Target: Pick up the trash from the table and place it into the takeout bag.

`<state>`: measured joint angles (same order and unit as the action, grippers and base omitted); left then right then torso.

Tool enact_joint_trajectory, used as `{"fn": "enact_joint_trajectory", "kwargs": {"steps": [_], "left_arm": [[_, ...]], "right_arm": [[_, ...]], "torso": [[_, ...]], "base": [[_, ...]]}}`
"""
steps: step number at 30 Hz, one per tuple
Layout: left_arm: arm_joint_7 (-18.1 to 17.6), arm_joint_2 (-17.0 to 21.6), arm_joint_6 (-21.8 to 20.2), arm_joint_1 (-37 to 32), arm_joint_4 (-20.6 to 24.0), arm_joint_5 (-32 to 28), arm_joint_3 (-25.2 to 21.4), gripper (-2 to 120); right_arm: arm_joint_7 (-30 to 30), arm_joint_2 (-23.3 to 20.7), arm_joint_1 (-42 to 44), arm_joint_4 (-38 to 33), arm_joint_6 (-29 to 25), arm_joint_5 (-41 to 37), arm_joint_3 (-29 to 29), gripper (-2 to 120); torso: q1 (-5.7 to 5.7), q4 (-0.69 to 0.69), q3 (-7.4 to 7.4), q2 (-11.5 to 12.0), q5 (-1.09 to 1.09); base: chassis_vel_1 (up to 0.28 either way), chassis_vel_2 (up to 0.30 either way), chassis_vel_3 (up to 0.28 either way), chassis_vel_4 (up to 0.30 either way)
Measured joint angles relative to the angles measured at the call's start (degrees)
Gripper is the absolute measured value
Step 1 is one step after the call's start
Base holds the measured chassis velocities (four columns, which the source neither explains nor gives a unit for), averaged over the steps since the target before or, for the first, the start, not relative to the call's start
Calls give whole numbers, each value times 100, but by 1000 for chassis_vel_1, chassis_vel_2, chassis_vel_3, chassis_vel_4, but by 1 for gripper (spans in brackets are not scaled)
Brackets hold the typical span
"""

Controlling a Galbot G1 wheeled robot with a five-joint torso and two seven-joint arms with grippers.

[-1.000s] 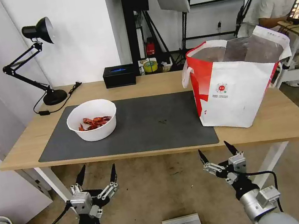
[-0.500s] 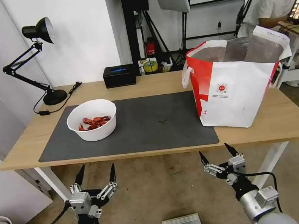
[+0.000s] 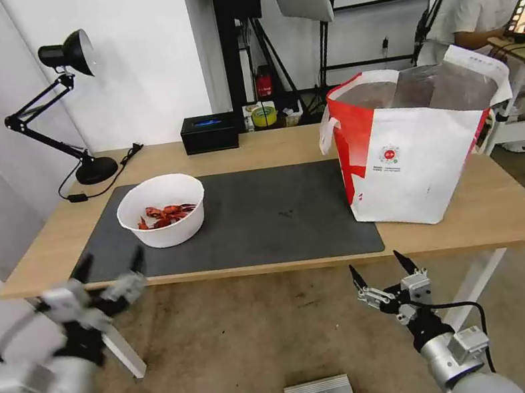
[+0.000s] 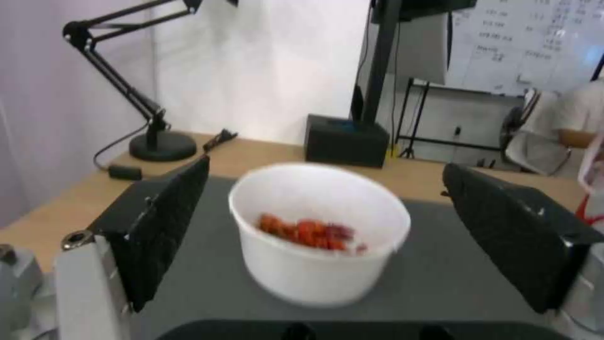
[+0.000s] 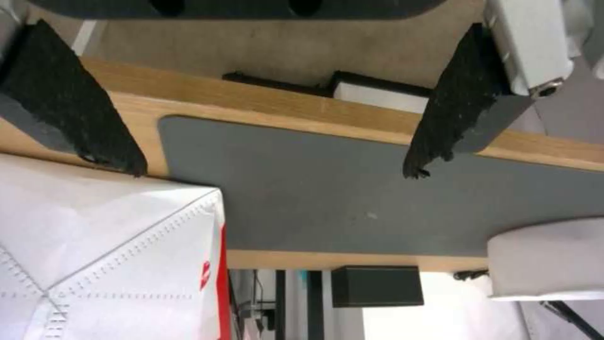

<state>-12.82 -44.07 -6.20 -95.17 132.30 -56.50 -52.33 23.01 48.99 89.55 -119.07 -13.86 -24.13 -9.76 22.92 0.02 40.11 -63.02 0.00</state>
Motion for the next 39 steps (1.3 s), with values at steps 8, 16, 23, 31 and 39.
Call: {"fn": "enact_joint_trajectory", "kwargs": {"steps": [8,16,23,31,39], "left_arm": [[-138,1380,-233,1185,-1123,-1647,373,100],[110,2093,-752,2465,-1986,-2309,1359,100],[509,2188,-1087,3934,-2865,-2610,2663,100],[710,1964,-1471,5685,-3775,-2433,4432,100],[676,1659,-2146,6780,-4503,-2069,5420,100]], "right_arm": [[-1,-1,-2,-2,1,-1,-1,100],[-1,-1,-2,-5,1,-1,-1,100],[-1,-1,-2,-8,1,-1,-1,100],[-1,-1,-2,-9,1,-2,-2,100],[-1,-2,-2,-9,1,-2,-1,100]], "torso": [[1,-3,0,0,-2],[1,-2,0,0,0],[1,-2,0,0,0],[1,-3,0,0,-1],[1,-2,0,0,0]], "base": [[0,0,0,0],[0,0,0,0],[0,0,0,0],[0,0,0,0],[0,0,0,0]]}}
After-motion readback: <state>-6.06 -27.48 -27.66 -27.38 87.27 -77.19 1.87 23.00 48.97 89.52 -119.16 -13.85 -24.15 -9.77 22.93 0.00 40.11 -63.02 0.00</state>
